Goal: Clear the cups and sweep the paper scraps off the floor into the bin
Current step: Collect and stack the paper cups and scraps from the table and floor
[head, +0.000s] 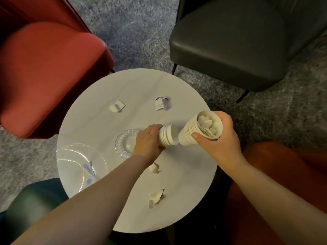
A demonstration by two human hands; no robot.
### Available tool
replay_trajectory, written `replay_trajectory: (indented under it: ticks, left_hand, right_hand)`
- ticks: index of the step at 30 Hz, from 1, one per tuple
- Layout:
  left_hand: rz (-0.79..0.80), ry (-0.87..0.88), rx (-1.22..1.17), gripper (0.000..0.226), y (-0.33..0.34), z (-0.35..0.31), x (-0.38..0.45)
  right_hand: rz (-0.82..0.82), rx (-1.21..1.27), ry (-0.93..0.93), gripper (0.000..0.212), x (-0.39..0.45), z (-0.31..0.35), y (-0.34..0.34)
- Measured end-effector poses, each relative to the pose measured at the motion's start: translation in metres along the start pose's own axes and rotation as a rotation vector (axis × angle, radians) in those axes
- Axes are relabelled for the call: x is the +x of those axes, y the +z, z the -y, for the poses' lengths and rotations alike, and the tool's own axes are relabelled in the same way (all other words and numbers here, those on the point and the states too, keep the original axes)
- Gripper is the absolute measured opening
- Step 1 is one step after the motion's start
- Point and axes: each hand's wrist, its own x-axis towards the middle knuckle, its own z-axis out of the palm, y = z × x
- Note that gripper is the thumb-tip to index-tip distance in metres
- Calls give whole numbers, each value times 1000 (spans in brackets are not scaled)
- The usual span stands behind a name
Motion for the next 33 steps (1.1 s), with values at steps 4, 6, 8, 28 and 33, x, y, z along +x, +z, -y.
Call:
replay_trajectory:
  ticks: [4,6,8,28,33]
  left_hand:
    - [-26,-35,-106,62,-4,-15,-2]
    - [21,-64,-166,51,-9,-27,-2]
    - [58,-92,-246,40,-11,-40,-2]
    - [18,-222,-154,38,1,22,-70]
    - [146,-164,-25,43,22,29,-83]
  right_hand:
    - [-3,55,-12,66,2,9,-2]
    - [13,56,-26,66,1,12,2]
    - [44,54,-44,67,0,13,7]
    - [314,-208,-91,75,-11,-12,36]
    - [300,-228,-99,77,-14,-21,37]
